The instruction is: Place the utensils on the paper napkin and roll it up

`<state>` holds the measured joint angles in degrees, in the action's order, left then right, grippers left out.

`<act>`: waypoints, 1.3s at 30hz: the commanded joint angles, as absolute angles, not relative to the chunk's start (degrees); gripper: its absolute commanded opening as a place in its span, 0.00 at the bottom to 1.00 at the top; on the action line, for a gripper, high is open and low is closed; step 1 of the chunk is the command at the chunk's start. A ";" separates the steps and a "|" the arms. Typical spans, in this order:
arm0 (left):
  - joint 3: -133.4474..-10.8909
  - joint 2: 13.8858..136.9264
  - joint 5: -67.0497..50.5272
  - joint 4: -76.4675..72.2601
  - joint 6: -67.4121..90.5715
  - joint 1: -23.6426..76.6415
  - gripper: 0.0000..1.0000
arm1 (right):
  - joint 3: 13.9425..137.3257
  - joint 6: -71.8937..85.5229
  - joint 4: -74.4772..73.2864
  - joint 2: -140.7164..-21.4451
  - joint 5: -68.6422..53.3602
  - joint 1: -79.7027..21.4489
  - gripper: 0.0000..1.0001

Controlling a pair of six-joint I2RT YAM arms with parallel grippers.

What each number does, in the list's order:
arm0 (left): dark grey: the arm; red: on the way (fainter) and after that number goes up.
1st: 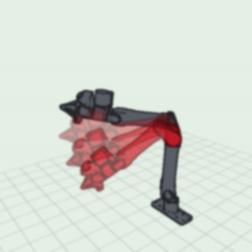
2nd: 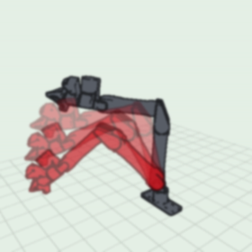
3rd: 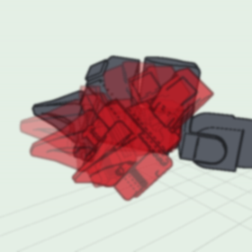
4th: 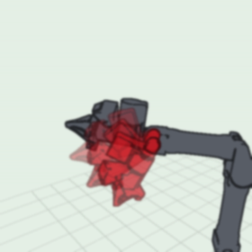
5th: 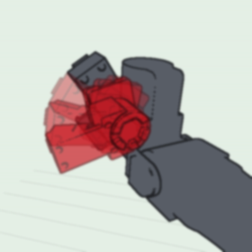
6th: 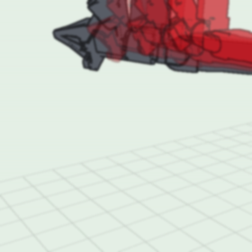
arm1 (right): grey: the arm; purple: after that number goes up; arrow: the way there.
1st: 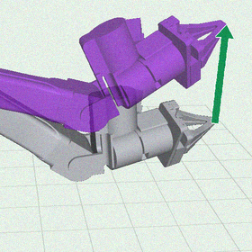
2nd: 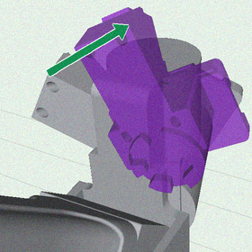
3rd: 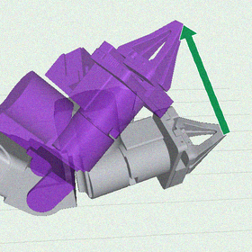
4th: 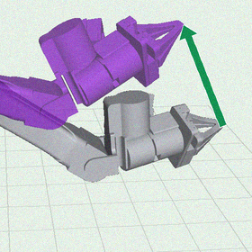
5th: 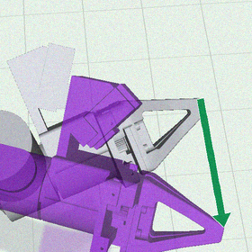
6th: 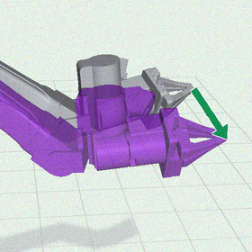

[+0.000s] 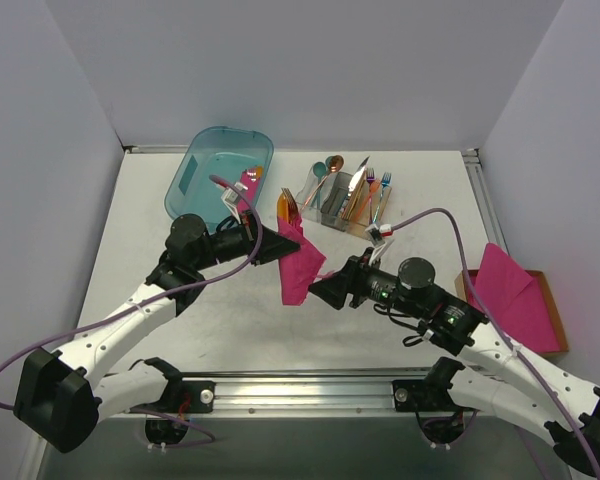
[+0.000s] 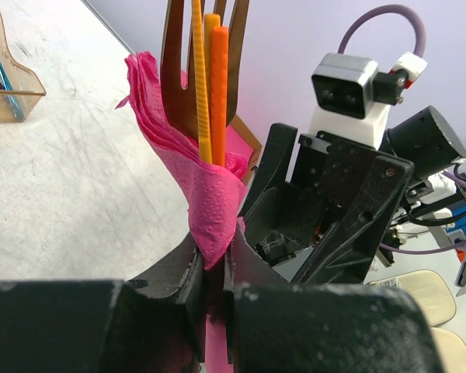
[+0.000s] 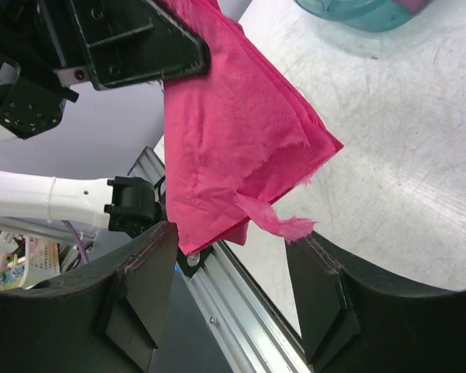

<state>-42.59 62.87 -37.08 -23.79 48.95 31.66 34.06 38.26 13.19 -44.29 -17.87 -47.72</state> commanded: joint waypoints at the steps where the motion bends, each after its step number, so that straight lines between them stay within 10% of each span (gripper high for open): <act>1: -43.77 61.44 -38.15 -28.39 48.87 31.46 0.02 | 38.05 36.21 12.13 -43.33 -15.65 -48.08 0.57; 21: -44.56 60.64 -36.30 -21.71 45.62 31.46 0.02 | 47.29 32.96 0.26 -41.40 -7.12 -47.99 0.63; 39: -43.95 61.79 -36.74 -23.02 46.58 31.55 0.02 | 44.03 35.33 15.38 -51.41 -18.46 -48.08 0.48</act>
<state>-42.57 62.04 -36.69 -20.08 46.83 31.66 43.75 35.09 9.67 -51.03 -16.16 -47.72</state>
